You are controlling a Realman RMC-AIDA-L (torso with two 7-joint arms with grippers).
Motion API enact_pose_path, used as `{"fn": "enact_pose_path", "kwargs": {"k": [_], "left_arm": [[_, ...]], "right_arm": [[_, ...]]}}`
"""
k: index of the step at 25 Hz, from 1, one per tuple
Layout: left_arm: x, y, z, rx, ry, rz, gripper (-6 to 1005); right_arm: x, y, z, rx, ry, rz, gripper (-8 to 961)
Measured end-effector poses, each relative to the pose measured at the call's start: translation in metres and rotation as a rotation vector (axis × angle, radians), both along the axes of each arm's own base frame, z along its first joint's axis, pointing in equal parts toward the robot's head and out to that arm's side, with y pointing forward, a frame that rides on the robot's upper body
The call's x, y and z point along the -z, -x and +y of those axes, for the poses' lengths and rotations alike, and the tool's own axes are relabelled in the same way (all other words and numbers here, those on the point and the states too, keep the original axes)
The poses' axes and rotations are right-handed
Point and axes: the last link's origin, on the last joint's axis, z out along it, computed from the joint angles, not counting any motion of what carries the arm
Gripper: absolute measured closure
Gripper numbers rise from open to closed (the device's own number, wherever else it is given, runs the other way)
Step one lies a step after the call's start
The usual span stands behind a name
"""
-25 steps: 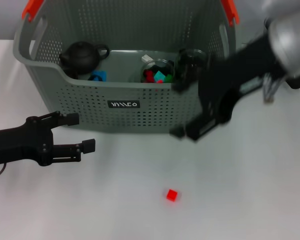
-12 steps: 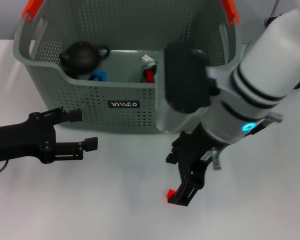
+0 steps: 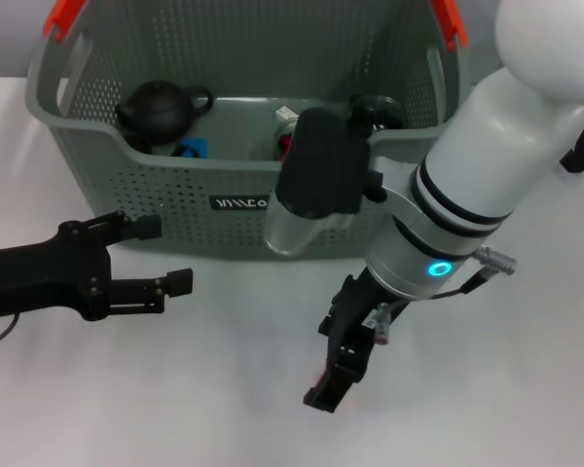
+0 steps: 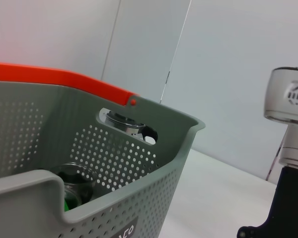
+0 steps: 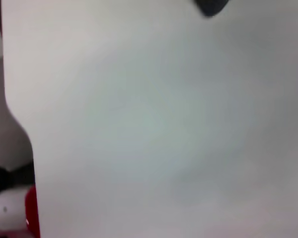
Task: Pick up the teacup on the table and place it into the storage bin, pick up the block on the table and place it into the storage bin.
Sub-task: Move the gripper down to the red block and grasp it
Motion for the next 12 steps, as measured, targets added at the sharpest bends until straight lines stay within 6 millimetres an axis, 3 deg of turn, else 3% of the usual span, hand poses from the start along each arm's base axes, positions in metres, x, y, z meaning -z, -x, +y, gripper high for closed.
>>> {"fn": "enact_pose_path", "kwargs": {"k": [5,12], "left_arm": [[0.001,0.0,0.0,0.004,-0.002,0.001,39],[-0.001,0.0,0.001,0.013,-0.009,0.01,39]], "right_arm": [[0.005,-0.002,-0.002,0.111,-0.062,-0.025,12],[0.009,-0.014,-0.001,0.133,-0.109,-0.07,15]]}}
